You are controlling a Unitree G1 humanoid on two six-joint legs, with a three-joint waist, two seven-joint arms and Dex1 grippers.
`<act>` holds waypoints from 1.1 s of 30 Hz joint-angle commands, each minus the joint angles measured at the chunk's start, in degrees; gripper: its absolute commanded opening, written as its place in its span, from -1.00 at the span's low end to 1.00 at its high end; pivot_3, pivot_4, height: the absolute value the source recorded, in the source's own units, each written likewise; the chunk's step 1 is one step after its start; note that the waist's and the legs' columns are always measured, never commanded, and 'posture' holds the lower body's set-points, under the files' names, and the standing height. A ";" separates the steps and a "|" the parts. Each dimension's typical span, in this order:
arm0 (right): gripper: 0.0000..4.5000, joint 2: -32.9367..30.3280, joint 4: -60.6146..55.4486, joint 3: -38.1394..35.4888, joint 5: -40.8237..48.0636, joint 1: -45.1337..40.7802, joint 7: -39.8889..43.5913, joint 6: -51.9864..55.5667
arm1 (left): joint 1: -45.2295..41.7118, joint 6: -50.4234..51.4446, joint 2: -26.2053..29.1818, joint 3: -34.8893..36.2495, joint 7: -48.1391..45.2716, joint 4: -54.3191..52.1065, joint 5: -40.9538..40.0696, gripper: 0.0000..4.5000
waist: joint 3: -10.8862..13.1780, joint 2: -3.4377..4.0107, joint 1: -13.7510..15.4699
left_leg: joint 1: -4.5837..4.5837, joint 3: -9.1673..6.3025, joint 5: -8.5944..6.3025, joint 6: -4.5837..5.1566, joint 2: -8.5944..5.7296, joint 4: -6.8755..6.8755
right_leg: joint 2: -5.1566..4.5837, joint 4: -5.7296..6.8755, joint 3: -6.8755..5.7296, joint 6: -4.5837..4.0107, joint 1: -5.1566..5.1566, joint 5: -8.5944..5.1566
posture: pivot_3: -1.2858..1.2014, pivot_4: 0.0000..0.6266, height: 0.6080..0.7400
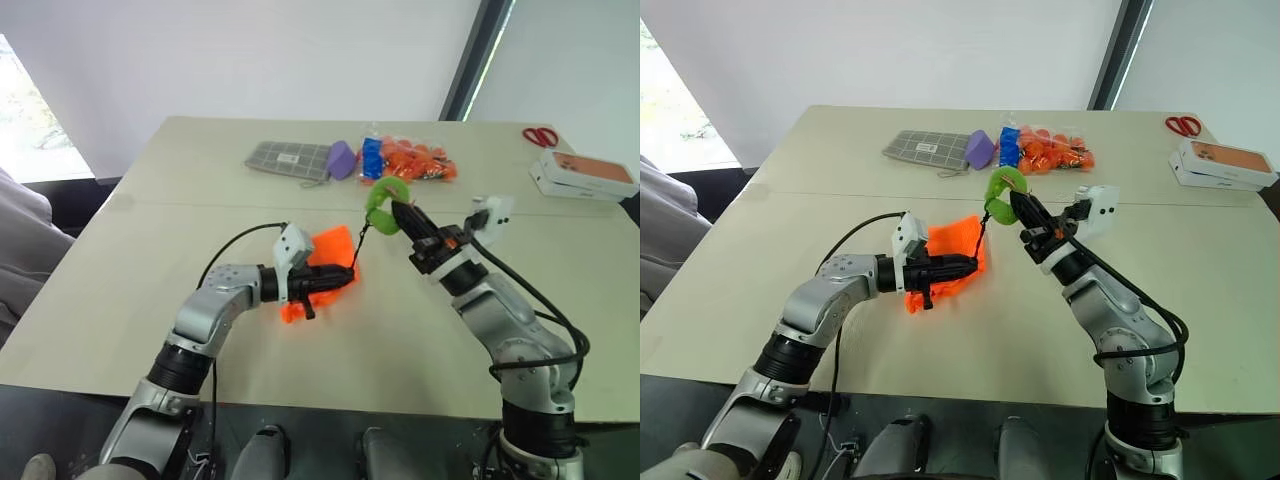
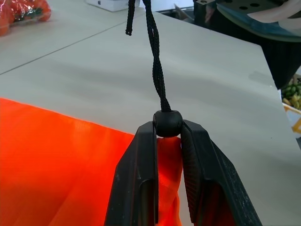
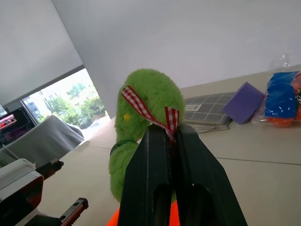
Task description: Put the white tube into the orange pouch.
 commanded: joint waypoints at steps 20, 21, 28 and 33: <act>-1.00 -1.53 16.82 -10.51 -18.76 -5.93 -17.72 -7.43 | 4.91 -5.08 13.65 -5.18 -8.23 -1.60 7.91 -0.92 | 0.03 0.10 -0.07 | -0.01 0.02 0.00 0.00 0.00 -0.08 | -0.03 -0.01 0.03 -0.04 -0.06 -0.01 | 0.03 -0.52 0.76; -1.00 -1.53 17.31 -10.55 -19.07 -5.87 -17.95 -7.30 | 4.96 -5.22 13.90 -5.10 -8.21 -1.45 7.96 -0.92 | 0.03 0.10 -0.06 | -0.01 0.02 0.00 0.00 0.00 -0.08 | -0.03 -0.01 0.03 -0.04 -0.06 -0.01 | 0.03 -0.52 0.76; -0.85 -2.91 14.39 -6.41 -17.94 -3.79 -11.83 -3.50 | 4.10 -1.87 12.08 -2.60 -7.62 -2.68 3.37 -0.70 | 0.03 0.12 -0.09 | 0.00 0.02 0.00 0.00 0.00 -0.07 | -0.02 0.00 0.02 -0.03 -0.03 -0.01 | 0.03 -0.52 0.76; 0.14 -7.63 9.63 -2.65 -18.25 0.70 -4.04 -0.93 | 3.92 4.05 11.15 2.52 -5.58 -5.35 -2.47 0.41 | 0.03 0.12 -0.07 | 0.00 0.02 0.00 0.01 0.00 -0.06 | -0.01 0.00 0.01 -0.01 -0.02 -0.01 | 0.03 -0.52 0.76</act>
